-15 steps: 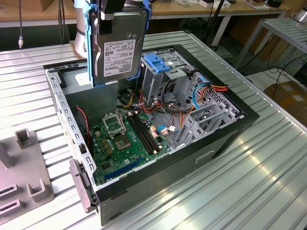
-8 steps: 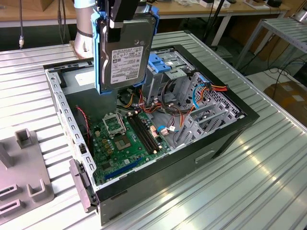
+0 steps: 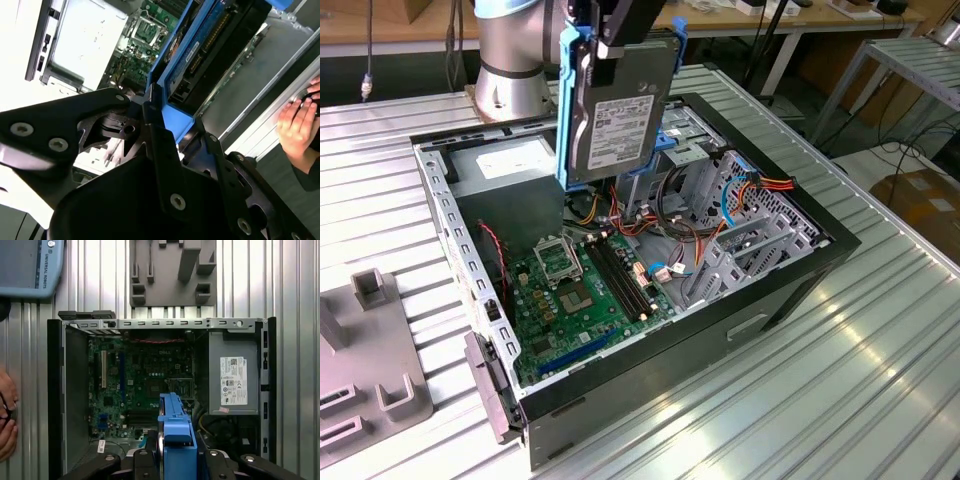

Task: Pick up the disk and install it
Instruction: 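Insert the disk into the insertion slot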

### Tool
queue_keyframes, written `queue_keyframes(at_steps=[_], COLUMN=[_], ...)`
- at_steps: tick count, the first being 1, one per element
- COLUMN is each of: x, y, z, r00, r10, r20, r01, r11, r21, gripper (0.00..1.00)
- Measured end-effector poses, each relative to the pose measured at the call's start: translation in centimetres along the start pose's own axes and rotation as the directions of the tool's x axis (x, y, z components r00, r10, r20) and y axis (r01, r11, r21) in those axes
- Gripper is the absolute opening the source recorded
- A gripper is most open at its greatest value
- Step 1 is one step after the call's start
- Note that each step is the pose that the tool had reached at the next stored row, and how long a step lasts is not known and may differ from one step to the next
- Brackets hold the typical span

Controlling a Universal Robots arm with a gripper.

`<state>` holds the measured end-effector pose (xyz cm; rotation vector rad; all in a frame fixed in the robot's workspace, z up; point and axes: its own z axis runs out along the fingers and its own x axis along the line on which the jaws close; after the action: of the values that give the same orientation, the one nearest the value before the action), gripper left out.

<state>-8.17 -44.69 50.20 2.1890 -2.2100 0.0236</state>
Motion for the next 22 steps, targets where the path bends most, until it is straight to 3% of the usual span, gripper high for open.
queue_keyframes(at_steps=[3,4,6,11,15,19,22], x=[-0.02,-0.03,-0.03,-0.03,0.59,1.73,3.04], y=[-1.3,-2.28,-3.13,-3.33,-3.34,-3.35,-3.36], z=[0.05,0.09,0.1,0.1,0.11,0.16,0.22], r00=[1.0,1.0,1.0,1.0,1.0,1.0,1.0], r10=[0.0,0.0,0.0,0.0,0.0,0.0,0.0], r20=[-0.0023,-0.0037,-0.004,-0.0041,-0.0042,-0.0042,-0.0042], r01=[0.0,0.0,0.0,0.0,0.0,0.0,0.0], r11=[1.0,1.0,1.0,1.0,1.0,1.0,1.0], r21=[0.0001,0.0001,0.0001,0.0001,0.0,0.0,0.0], gripper=[0.37,0.37,0.37,0.37,0.37,0.37,0.37])
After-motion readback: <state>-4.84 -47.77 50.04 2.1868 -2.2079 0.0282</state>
